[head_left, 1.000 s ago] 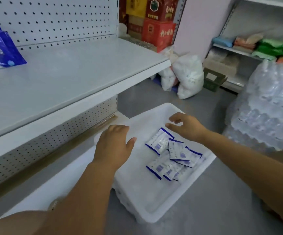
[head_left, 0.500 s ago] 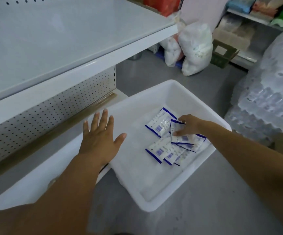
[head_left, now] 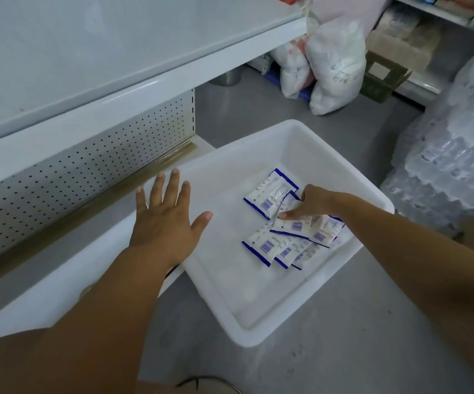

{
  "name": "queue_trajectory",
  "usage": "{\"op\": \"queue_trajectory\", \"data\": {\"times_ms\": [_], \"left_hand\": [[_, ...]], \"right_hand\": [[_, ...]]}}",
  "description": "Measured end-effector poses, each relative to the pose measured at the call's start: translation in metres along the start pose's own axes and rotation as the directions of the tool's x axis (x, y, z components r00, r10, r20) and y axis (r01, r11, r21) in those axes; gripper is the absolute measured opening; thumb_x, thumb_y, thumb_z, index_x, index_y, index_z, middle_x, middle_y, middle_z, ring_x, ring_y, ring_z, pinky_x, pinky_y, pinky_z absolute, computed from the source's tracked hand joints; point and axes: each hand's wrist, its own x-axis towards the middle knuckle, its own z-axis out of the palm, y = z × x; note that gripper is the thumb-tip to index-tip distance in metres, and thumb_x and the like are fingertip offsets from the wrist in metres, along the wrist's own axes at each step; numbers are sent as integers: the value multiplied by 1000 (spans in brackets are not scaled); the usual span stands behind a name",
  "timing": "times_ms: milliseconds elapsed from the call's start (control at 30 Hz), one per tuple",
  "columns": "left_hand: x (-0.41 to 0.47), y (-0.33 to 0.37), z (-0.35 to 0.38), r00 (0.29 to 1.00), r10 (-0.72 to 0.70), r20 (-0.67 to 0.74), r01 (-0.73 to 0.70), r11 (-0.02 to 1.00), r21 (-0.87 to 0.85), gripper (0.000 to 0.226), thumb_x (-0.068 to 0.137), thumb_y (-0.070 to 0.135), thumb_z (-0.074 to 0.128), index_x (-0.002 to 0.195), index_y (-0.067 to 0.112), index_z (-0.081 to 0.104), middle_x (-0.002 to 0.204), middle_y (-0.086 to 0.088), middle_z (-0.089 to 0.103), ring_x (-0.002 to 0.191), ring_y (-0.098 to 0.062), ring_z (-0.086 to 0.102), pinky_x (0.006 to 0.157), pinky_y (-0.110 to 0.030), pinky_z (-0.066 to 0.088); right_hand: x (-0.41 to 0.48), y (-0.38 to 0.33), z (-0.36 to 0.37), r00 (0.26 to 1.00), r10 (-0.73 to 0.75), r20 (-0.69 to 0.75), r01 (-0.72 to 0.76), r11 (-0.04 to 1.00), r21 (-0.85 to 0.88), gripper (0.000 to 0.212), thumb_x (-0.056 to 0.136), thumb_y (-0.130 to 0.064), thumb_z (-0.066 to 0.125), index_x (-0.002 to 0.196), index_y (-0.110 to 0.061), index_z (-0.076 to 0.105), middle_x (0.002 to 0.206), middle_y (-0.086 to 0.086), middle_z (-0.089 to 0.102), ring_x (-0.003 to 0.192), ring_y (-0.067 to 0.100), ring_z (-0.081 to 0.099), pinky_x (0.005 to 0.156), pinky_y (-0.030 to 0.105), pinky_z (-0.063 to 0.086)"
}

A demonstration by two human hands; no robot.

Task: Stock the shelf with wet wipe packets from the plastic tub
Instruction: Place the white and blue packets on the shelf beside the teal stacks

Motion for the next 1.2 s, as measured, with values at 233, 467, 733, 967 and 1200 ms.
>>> {"op": "queue_trajectory", "data": {"times_ms": [233, 467, 733, 967, 1200], "left_hand": [[1, 0, -1, 1000, -5, -4, 5, 1000, -16, 81, 97, 68, 9, 161, 21, -6, 165, -2, -29, 151, -24, -29, 121, -52, -14], [2, 1, 0, 1000, -5, -22, 4, 999, -42, 80, 98, 67, 10, 162, 21, -4, 165, -1, -28, 151, -23, -28, 120, -51, -15], [2, 0, 3, 1000, -7, -18, 6, 997, -76, 78, 99, 66, 12, 161, 22, -4, 165, 1, -28, 151, -21, -29, 121, -51, -16], [1, 0, 0, 1000, -8, 21, 9, 998, -70, 77, 100, 66, 12, 161, 22, -7, 164, 0, -30, 150, -22, -30, 121, -52, -15], [2, 3, -6, 997, -11, 74, 13, 1000, -28, 79, 100, 66, 13, 160, 21, -11, 163, -2, -33, 150, -25, -31, 119, -54, -14]], "right_hand": [[-1, -2, -11, 991, -111, -74, 123, 973, 194, 53, 70, -54, 83, 99, -17, 59, 95, -5, 65, 87, 17, 63, 77, 31, 49], [16, -22, -18, 960, -89, -267, 187, 911, 369, 41, 81, -38, 82, 73, -17, 48, 69, -2, 48, 64, 16, 46, 60, 25, 37], [31, -43, -1, 983, 11, -185, 60, 925, 374, 64, 68, -51, 87, 109, -9, 61, 103, 9, 67, 97, 29, 65, 90, 39, 55], [26, -42, 15, 983, 26, -181, 43, 930, 365, 63, 62, -68, 82, 95, -20, 58, 101, 4, 65, 103, 32, 60, 94, 46, 54], [1, -57, 12, 924, -123, -361, 246, 916, 317, 53, 78, -47, 82, 116, -19, 57, 112, 1, 63, 81, 12, 57, 61, 21, 45]]}}
